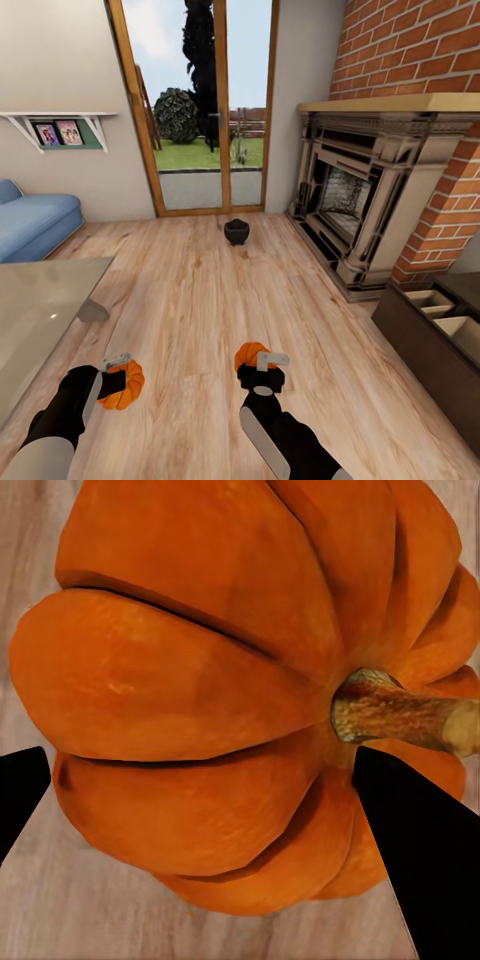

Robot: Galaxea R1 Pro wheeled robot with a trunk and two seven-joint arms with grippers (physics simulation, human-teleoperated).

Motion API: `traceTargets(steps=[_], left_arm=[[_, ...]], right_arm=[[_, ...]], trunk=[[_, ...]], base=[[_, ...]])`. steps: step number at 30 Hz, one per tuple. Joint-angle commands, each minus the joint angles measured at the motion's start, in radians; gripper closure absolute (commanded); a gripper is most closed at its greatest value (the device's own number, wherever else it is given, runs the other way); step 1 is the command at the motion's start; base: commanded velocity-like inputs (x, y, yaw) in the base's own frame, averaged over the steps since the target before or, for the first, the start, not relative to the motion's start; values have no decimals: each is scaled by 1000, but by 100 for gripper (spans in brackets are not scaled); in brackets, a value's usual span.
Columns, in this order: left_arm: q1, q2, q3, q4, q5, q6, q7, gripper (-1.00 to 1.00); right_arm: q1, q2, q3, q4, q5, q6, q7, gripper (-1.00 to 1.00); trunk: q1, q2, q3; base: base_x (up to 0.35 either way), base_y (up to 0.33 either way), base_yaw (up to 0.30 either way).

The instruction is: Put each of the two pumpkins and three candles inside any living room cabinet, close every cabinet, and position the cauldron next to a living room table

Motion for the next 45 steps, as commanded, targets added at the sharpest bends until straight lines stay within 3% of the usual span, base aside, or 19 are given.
traceTargets(steps=[1,45], left_arm=[[0,0,0,0,-1,0,2,100],[0,0,0,0,-1,0,2,100]], right_arm=[[0,0,0,0,3,0,0,100],[0,0,2,0,3,0,0,100]], trunk=[[0,0,0],[0,0,0]], base=[[331,0,0],[331,0,0]])
